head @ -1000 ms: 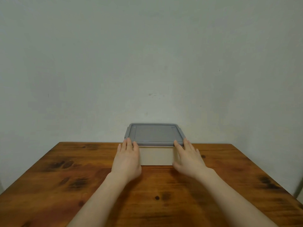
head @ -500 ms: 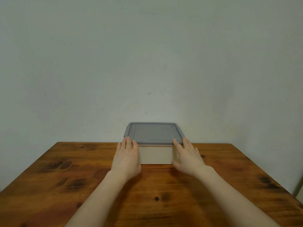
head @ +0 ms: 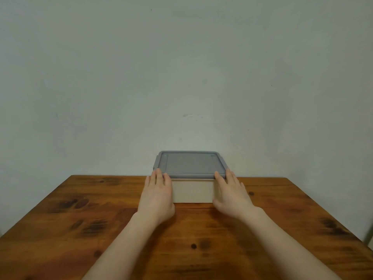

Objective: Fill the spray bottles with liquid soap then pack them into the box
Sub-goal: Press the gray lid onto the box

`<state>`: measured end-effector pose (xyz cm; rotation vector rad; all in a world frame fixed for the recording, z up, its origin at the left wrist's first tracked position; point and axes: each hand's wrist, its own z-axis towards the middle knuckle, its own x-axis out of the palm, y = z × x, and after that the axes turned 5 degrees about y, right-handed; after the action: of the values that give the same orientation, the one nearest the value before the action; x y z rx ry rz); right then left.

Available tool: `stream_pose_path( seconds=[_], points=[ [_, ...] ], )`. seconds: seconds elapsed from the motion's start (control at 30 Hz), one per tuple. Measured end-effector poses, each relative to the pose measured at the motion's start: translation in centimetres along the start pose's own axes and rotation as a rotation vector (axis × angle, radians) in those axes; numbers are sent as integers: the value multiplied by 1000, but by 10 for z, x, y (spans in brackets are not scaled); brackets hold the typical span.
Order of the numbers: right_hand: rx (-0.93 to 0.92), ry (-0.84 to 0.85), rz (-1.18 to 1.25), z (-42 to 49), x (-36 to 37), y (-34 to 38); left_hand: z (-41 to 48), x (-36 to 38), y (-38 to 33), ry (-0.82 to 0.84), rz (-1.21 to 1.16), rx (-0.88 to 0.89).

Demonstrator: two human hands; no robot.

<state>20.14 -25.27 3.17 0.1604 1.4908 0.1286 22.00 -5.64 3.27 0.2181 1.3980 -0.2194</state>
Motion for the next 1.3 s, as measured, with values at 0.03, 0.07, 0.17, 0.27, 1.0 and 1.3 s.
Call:
stream_pose_path(
  seconds=[0.03,0.07,0.17,0.27,1.0,1.3],
  points=[
    [-2,-5,1,0,0,0,0,0,0,-1,2,2],
    [-7,-9,2,0,1,-1,0,1,-1,-2,4,1],
    [-19,-22,7,1,3,-1,2,3,-1,-7,7,-6],
    [-31,-33,8,1,4,-1,2,6,-1,-20,3,-13],
    [-6,39,-33,2,-5,0,2,1,-2,71,-7,-36],
    [18,104,-73,3,-12,0,2,-5,-3,80,-14,-30]
  ],
)
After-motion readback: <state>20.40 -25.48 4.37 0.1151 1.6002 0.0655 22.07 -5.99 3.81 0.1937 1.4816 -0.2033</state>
